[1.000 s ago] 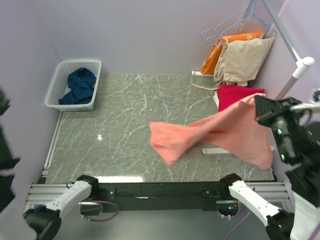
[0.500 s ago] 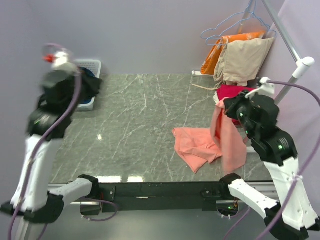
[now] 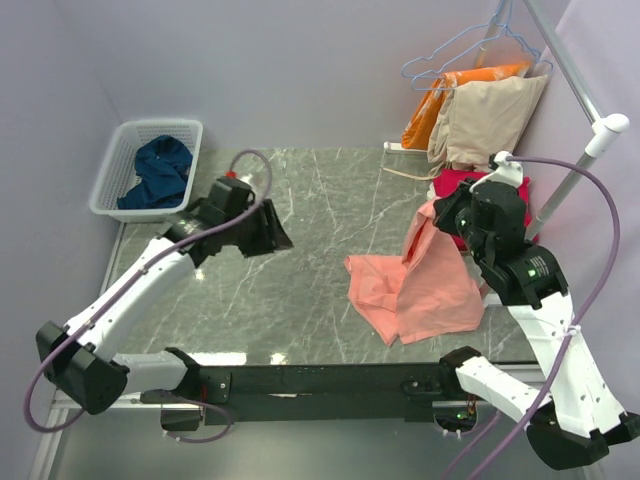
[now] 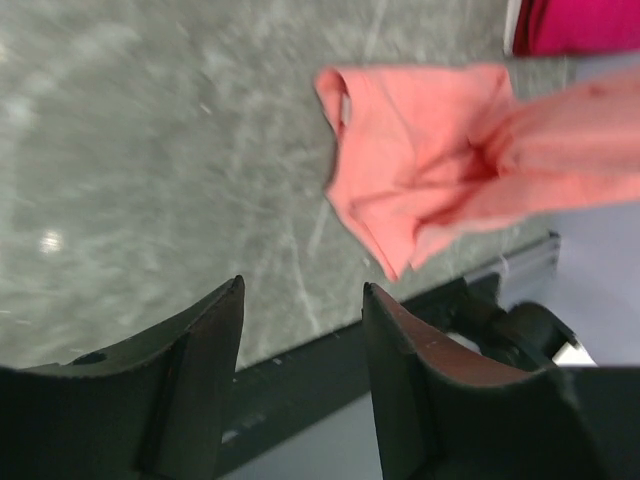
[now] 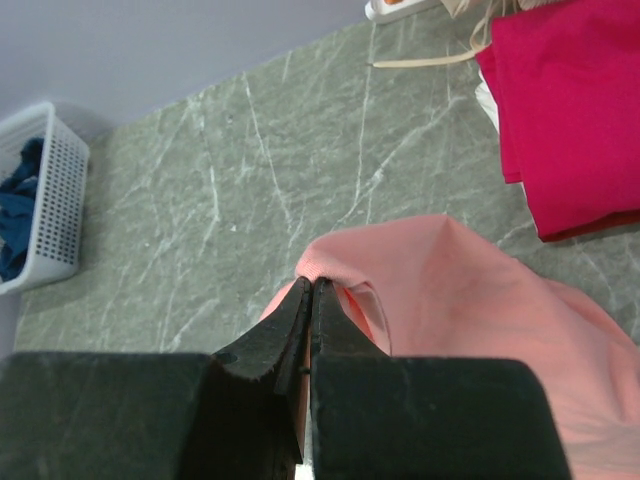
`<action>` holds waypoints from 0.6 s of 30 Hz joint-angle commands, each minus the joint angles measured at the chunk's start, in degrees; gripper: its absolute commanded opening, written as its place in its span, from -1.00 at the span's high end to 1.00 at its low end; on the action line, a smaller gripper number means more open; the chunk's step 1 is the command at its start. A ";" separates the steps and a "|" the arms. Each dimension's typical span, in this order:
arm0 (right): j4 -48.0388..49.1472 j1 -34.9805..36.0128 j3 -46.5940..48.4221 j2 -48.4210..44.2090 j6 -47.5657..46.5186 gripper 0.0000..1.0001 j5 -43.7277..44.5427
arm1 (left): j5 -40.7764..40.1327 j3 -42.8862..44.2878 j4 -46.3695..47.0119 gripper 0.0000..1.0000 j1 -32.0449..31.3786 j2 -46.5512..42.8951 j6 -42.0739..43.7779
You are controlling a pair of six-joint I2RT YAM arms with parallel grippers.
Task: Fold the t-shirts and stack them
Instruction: Flatten the tshirt out
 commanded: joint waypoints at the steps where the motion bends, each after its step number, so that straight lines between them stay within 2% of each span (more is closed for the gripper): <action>1: 2.88 -0.22 -1.08 1.12 0.85 1.00 1.88 | 7.35 -2.95 7.91 -0.14 -4.73 2.37 -8.42; 5: 3.32 -0.22 -2.58 0.77 1.11 1.00 2.15 | 10.70 -7.07 17.90 -0.13 -6.76 3.96 -16.07; 9: 3.41 -0.22 -4.16 -0.20 1.20 1.00 2.94 | 13.17 -14.27 28.46 -0.08 -8.43 5.45 -28.61; 13: 3.67 -0.22 -5.74 -0.99 0.94 1.00 3.99 | 9.92 -15.96 31.83 0.05 -13.95 9.48 -36.55; 18: 4.81 -0.31 -7.59 -1.16 1.11 1.00 3.73 | 8.17 -14.13 34.73 0.08 -19.50 16.43 -43.67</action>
